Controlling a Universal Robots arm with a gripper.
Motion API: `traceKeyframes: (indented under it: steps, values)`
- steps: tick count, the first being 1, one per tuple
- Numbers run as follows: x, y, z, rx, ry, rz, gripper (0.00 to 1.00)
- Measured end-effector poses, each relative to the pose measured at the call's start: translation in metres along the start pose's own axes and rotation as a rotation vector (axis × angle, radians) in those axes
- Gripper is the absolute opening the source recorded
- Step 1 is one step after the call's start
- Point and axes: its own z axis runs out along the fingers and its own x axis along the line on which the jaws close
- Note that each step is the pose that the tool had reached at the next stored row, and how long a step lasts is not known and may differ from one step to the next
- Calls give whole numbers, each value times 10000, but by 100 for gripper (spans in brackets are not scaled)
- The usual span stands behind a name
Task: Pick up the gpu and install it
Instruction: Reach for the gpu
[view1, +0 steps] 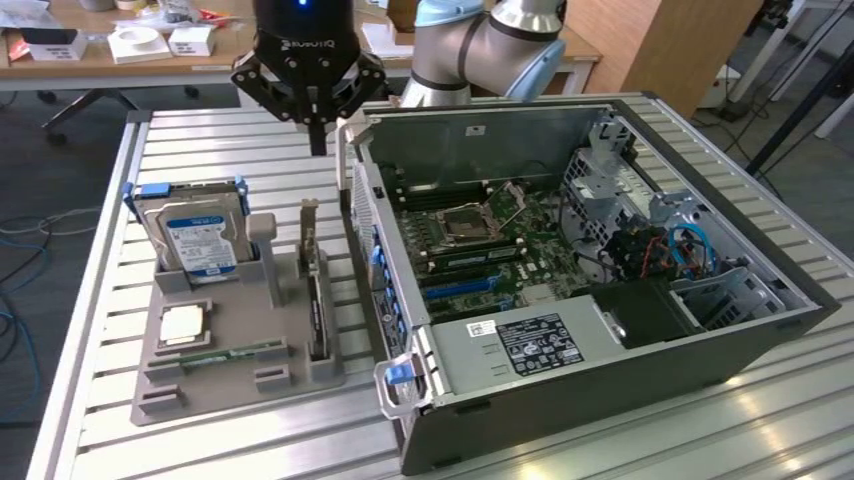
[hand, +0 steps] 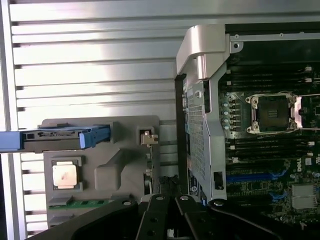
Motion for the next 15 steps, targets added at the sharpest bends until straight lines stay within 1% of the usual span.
traceKeyframes:
  steps: [8,15]
  values:
    - [99,-8,1,0,-1,-1,10]
    - [139,-11,2,-1,-1,-2,10]
